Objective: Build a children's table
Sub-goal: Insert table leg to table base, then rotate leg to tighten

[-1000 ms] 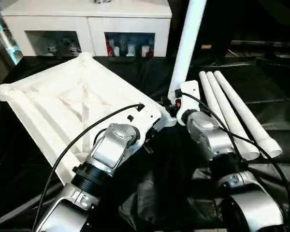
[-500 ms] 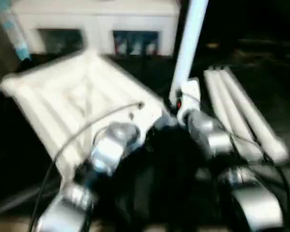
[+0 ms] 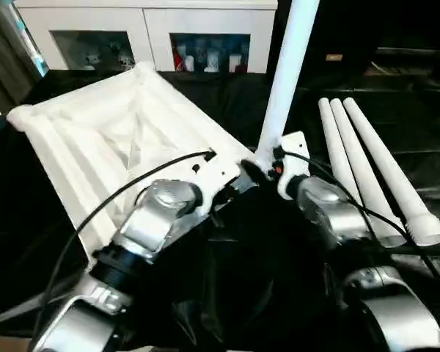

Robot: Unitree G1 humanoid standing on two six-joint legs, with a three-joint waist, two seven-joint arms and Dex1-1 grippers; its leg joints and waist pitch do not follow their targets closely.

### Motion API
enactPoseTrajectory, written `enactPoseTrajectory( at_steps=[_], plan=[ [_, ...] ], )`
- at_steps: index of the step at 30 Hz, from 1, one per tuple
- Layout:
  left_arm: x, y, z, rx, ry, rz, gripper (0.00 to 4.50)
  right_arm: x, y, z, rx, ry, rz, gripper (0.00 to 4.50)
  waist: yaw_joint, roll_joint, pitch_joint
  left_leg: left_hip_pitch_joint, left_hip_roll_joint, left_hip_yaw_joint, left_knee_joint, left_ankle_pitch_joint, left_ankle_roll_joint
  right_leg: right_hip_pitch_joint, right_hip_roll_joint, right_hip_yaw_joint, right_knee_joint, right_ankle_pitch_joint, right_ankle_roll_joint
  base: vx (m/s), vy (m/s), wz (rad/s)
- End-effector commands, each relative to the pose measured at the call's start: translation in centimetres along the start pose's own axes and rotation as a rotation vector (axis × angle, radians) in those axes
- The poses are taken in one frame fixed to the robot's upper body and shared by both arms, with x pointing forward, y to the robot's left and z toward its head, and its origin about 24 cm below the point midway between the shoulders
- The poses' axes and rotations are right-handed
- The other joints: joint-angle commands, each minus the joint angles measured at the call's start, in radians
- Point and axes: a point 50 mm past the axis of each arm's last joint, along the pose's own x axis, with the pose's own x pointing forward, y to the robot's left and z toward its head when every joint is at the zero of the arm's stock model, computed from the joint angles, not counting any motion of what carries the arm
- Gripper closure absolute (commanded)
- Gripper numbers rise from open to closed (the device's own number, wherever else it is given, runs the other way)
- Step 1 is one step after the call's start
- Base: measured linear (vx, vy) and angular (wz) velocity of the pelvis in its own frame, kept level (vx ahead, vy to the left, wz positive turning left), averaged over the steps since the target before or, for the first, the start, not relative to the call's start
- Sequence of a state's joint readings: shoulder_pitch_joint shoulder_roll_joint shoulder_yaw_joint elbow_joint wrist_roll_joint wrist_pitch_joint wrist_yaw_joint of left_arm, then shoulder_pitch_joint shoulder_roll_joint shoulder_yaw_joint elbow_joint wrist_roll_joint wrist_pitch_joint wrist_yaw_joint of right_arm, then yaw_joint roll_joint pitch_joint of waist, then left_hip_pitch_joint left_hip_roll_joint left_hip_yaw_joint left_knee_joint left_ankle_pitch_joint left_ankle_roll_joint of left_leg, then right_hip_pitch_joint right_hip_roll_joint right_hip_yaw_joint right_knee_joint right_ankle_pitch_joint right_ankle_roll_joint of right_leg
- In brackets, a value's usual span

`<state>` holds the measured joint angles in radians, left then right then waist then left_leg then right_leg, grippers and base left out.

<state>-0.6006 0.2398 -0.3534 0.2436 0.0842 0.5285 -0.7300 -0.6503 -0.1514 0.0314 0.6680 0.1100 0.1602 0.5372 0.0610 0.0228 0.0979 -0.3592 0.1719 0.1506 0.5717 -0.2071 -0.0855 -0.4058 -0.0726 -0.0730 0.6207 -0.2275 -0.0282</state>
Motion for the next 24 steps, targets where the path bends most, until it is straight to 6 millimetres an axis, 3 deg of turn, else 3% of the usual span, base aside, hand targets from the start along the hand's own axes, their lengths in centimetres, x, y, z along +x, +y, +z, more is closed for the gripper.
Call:
enactPoseTrajectory(
  at_steps=[1,6,7,10,15,19,24],
  plan=[
    [0.2,-1.4,0.8,0.064,-0.055,-0.115,4.5,-0.4,1.1,0.1,-0.023,0.003,0.134,0.38,0.0,-0.009,-0.081,-0.008,0.05,-0.005,-0.037,0.095,0.229,0.077,-0.075,0.056,-0.049,0.18,-0.315,0.0,0.0,0.0],
    [-0.4,-1.8,0.2,0.09,-0.067,-0.203,4.5,-2.7,0.5,-0.2,-0.113,0.024,0.24,0.38,0.003,-0.008,-0.09,-0.01,0.054,-0.007,-0.021,0.172,0.267,0.073,-0.075,0.053,-0.033,0.243,-0.332,0.0,0.0,0.0],
    [-0.5,-2.0,0.1,0.086,-0.071,-0.222,4.5,-3.1,0.5,-0.3,-0.121,0.027,0.259,0.38,0.004,-0.011,-0.094,-0.01,0.054,-0.007,-0.017,0.178,0.268,0.074,-0.076,0.053,-0.029,0.249,-0.337,0.0,0.0,0.0],
    [-1.0,-2.2,-0.6,0.098,-0.074,-0.283,4.5,-4.8,0.2,-0.4,-0.136,0.039,0.334,0.38,0.008,-0.011,-0.095,-0.008,0.057,-0.006,-0.014,0.134,0.269,0.071,-0.077,0.054,-0.032,0.205,-0.34,0.0,0.0,0.0],
    [-1.8,-2.5,-1.0,0.13,-0.104,-0.38,4.5,-6.3,-0.1,-0.6,-0.156,0.061,0.385,0.38,0.009,-0.011,-0.095,-0.008,0.057,-0.005,-0.018,0.065,0.218,0.074,-0.079,0.055,-0.039,0.096,-0.316,0.0,0.0,0.0],
    [-2.1,-2.4,-1.3,0.141,-0.097,-0.401,4.5,-6.7,-0.1,-0.9,-0.165,0.082,0.401,0.38,0.009,-0.012,-0.096,-0.008,0.054,-0.003,-0.016,0.054,0.191,0.072,-0.077,0.057,-0.04,0.079,-0.311,0.0,0.0,0.0],
    [-2.3,-2.2,-1.5,0.146,-0.097,-0.413,4.5,-7.0,0.1,-1.1,-0.156,0.093,0.415,0.85,0.014,-0.013,-0.1,-0.009,0.051,-0.003,-0.011,0.069,0.186,0.072,-0.076,0.059,-0.034,0.106,-0.304,0.0,0.0,0.0]
  ],
)
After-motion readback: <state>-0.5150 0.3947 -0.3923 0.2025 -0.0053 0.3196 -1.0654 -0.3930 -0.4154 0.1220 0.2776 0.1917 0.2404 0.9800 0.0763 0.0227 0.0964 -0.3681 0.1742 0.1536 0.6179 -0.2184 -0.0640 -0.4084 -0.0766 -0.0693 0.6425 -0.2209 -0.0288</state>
